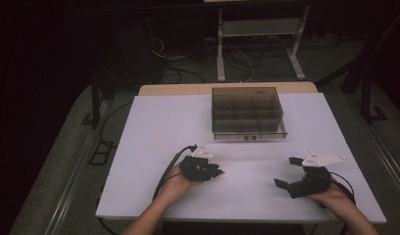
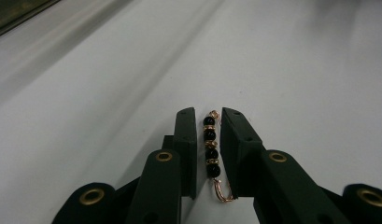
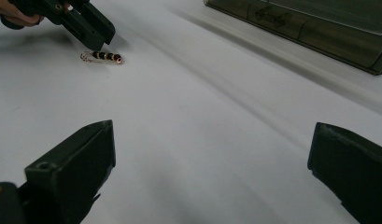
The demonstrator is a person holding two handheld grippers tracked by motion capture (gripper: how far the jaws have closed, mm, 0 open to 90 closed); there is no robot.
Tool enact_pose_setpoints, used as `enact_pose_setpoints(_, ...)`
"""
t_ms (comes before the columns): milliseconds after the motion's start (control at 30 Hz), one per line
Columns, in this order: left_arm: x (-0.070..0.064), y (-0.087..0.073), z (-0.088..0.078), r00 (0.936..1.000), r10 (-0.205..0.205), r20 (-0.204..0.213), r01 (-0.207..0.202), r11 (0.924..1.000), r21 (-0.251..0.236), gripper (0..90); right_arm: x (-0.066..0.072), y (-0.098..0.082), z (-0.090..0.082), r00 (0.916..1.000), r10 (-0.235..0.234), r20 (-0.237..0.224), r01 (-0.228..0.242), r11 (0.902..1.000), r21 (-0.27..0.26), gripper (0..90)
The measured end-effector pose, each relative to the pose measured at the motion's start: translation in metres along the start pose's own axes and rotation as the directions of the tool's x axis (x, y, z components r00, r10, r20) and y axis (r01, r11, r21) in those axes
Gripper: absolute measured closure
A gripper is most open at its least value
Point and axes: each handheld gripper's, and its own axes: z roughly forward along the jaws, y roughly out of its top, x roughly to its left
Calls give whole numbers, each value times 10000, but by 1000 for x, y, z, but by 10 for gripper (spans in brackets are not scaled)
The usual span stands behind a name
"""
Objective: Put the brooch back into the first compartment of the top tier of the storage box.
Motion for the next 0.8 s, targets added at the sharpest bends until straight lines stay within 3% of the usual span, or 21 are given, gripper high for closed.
enact_pose_setpoints(800, -1, -1, 7, 10000, 25, 61, -29, 9987, 515, 816, 0, 0, 0, 10000, 3, 12, -3, 10000, 1, 3)
